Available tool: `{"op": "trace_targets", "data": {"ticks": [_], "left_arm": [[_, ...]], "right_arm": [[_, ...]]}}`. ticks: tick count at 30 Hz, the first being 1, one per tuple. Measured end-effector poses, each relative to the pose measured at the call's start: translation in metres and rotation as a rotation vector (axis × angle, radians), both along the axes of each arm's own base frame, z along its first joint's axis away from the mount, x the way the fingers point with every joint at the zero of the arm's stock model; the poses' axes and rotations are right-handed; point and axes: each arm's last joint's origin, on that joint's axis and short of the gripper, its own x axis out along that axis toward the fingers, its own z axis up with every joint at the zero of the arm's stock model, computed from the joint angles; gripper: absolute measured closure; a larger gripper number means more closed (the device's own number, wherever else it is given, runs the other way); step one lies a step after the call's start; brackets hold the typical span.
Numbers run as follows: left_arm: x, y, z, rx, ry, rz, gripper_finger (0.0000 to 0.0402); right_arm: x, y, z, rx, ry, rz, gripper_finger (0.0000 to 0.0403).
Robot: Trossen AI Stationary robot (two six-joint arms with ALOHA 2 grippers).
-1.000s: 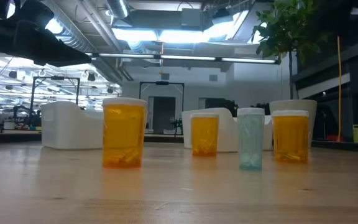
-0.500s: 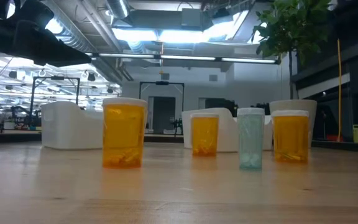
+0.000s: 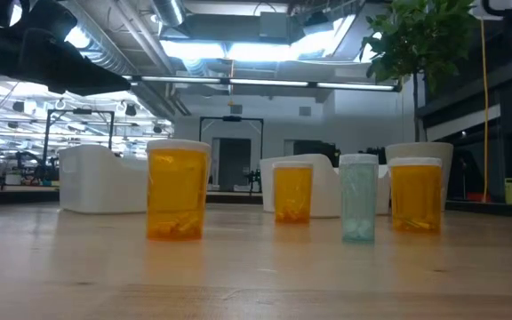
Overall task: Pick and place medicine bottles into bin by pill shape (circle, oval)
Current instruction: Put the pink tablet bottle into the right white bin
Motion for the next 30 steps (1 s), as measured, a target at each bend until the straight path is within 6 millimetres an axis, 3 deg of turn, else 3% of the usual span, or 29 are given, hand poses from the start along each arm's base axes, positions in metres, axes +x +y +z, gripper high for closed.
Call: {"op": "trace_targets", "data": {"ticks": [12,18,30], "left_arm": [[0.000,0.000,0.000,0.000,0.000,0.000,0.0198],[0.000,0.000,0.000,0.000,0.000,0.000,0.0198],[0.000,0.000,0.000,0.000,-0.001,0.000,0.0198]], "right_arm": [[0.006,0.029,-0.030,-0.033,0.187,-0.146,0.0241],[0.012,0.039,-0.039,-0.016,0.180,-0.153,0.0241],[0.014,0.041,-0.044,-0.039,0.202,-0.177,0.0241]]}}
